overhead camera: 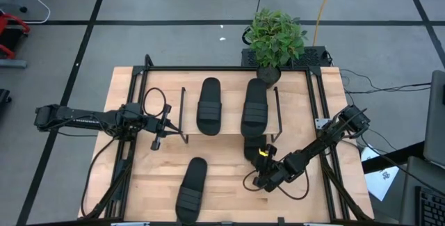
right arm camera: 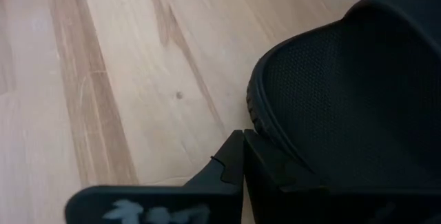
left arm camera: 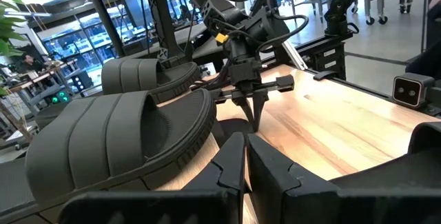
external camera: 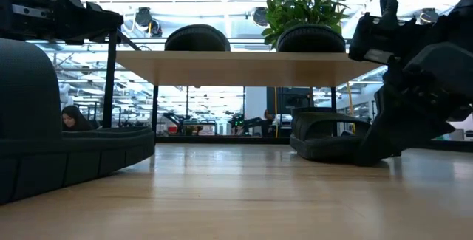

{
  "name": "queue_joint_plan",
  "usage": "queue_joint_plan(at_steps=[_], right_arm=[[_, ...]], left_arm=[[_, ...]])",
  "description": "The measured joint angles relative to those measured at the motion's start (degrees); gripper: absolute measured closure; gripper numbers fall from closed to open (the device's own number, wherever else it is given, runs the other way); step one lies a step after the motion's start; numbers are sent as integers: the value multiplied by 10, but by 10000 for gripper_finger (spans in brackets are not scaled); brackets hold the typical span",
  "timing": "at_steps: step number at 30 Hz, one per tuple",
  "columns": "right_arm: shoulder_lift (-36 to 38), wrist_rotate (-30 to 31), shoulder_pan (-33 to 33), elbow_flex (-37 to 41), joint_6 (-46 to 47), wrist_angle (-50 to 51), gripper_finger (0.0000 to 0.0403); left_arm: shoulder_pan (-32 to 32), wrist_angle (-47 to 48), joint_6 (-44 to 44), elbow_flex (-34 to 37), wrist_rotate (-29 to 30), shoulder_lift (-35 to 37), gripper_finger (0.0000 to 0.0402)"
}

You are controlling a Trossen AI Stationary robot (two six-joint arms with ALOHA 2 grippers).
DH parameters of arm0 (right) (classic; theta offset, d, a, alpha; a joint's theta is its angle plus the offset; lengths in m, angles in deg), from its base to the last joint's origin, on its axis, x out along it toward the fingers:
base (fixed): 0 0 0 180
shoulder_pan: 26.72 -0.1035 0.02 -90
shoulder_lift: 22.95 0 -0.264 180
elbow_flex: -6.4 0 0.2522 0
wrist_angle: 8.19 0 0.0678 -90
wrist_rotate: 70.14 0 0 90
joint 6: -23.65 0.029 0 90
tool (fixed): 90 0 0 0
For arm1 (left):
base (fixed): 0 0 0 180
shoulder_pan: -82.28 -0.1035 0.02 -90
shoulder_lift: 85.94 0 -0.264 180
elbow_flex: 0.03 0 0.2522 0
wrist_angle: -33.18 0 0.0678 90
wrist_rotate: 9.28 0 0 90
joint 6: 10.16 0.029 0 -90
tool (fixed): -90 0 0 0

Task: Pick and place slides into the shelf
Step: Put the right black slide under the shelf, then put the black slide under the shelf

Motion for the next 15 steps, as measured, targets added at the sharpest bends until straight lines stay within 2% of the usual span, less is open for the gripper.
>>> queue_joint_plan(at_steps=[3,9,15], right_arm=[[4,0,-6,2,-8,-16,403],[32,0,-34,1,-92,-117,403],[84,-15,-70,2,-180,-139,403]], left_arm=[[0,0,0,0,0,0,376],[0,0,-3,0,0,0,376],[0,-3,-3,0,0,0,376]])
